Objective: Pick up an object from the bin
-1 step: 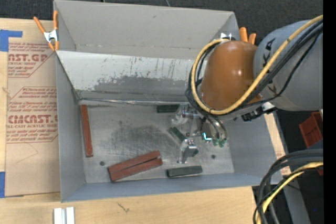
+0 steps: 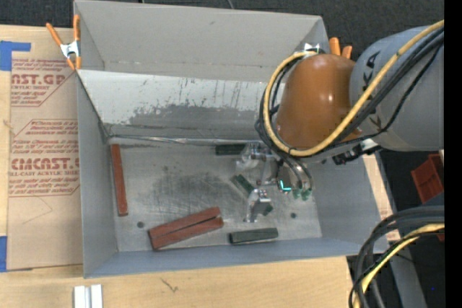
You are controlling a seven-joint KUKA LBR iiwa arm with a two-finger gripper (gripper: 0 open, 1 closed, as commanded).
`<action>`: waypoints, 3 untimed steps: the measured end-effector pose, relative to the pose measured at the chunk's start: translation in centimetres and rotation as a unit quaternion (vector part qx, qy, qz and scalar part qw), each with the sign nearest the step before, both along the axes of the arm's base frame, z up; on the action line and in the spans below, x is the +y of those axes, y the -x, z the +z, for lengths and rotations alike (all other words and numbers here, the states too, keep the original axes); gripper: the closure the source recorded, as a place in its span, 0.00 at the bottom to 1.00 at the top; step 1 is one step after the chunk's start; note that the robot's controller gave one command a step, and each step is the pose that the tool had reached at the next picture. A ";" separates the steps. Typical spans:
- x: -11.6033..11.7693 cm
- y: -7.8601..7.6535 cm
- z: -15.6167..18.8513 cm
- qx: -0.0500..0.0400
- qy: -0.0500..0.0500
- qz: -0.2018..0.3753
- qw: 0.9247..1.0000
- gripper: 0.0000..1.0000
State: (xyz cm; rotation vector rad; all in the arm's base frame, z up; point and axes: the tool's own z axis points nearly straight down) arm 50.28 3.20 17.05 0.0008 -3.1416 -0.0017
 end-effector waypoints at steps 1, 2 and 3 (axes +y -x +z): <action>2.9 -0.7 -9.0 -0.004 0.000 0.007 1.000 1.00; 3.0 -0.8 -9.0 -0.005 -0.001 0.007 1.000 1.00; 1.7 -1.6 3.2 -0.001 0.000 0.072 0.997 1.00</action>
Offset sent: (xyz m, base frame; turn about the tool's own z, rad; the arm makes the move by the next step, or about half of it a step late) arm 0.0000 0.0000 0.0000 0.0000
